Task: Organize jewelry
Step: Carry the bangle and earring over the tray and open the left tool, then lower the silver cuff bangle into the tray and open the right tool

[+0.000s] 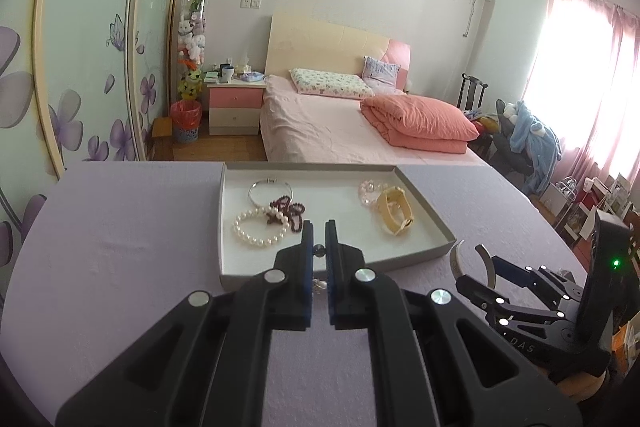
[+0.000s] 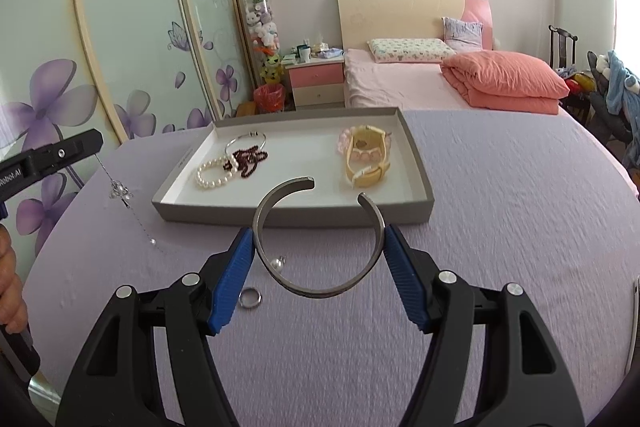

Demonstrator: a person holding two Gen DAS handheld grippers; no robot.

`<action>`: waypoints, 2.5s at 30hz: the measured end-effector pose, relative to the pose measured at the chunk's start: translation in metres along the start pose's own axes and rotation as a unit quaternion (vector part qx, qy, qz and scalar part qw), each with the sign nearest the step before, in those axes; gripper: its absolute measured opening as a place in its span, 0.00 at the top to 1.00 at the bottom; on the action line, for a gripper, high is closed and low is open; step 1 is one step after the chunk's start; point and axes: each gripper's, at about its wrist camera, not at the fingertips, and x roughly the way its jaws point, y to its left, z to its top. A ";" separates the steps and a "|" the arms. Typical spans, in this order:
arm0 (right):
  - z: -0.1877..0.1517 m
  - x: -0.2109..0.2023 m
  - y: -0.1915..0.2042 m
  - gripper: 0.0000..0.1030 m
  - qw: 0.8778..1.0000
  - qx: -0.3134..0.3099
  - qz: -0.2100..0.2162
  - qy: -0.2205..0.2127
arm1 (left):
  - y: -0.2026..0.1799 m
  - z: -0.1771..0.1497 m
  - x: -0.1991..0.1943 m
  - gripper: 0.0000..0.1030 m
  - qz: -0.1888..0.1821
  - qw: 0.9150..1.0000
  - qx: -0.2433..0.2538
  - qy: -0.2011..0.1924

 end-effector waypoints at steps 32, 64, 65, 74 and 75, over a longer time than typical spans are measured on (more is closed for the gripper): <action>0.042 0.057 -0.033 0.35 0.999 0.017 -0.031 0.002 | 0.023 0.052 0.120 0.94 0.022 0.999 -0.039 0.024; 0.065 0.153 0.003 0.34 0.996 -0.081 -0.002 0.040 | 0.061 0.023 0.114 0.44 0.044 0.997 -0.054 0.037; 0.064 0.155 0.004 0.34 0.996 -0.080 -0.003 0.042 | 0.062 0.024 0.116 0.44 0.044 0.997 -0.054 0.038; 0.063 0.161 0.003 0.32 0.996 -0.073 -0.015 0.050 | 0.064 0.017 0.131 0.42 0.042 0.996 -0.056 0.053; 0.062 0.160 0.003 0.26 0.996 -0.072 -0.015 0.049 | 0.064 0.017 0.133 0.40 0.043 0.996 -0.056 0.054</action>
